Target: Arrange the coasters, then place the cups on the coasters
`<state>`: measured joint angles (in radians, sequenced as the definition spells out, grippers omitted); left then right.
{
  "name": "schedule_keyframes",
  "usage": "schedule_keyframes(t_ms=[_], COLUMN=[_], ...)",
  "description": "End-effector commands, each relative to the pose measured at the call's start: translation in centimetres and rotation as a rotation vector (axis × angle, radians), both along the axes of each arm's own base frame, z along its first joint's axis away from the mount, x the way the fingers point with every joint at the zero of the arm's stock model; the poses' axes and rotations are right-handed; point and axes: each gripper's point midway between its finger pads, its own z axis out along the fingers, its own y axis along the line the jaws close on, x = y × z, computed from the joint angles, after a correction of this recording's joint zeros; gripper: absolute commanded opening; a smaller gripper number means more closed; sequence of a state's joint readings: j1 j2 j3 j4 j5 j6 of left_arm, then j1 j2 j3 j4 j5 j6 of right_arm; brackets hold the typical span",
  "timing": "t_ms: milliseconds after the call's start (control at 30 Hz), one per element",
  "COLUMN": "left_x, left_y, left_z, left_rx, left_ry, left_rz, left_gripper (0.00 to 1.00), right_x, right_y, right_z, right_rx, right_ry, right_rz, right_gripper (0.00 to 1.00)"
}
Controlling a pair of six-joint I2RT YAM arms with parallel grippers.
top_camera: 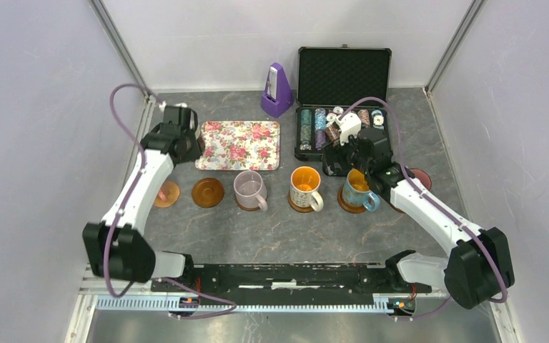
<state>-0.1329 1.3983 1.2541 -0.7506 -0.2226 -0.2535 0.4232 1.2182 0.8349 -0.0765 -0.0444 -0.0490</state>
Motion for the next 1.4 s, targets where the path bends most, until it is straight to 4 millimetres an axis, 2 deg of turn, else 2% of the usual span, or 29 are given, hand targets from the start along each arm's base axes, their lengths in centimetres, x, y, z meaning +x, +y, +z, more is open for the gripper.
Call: schedule_keyframes(t_ms=[0,100,167,400,900,1367], left_x=[-4.0,-6.4,-7.3,-8.5,-7.5,-8.9], left_y=[-0.1,-0.2,-0.5,-1.6,-3.3,-2.7], left_z=[1.4,0.2,-0.7,-4.6,-5.0,-7.3], left_rx=[-0.171,-0.194,-0.214,-0.26,-0.199,-0.136], left_ry=[-0.074,-0.02,0.001,0.05,-0.039,0.026], left_rz=[0.234,0.264,0.263,0.263,0.168,0.151], left_gripper=[0.02,0.02,0.02,0.02,0.03,0.03], right_x=[-0.3,-0.4,-0.4,-0.5,-0.3,-0.6], right_y=[0.3,0.6,0.8,0.8,1.0,1.1], right_z=[0.8,0.7,0.7,0.9,0.4,0.2], right_rx=[0.035,0.043,0.046,0.045,0.04,0.042], right_ry=[-0.025,-0.014,-0.008,-0.005,0.011,0.02], right_rz=[0.014,0.028,0.036,0.039,0.046,0.059], right_gripper=[0.98,0.98,0.98,0.98,0.98,0.98])
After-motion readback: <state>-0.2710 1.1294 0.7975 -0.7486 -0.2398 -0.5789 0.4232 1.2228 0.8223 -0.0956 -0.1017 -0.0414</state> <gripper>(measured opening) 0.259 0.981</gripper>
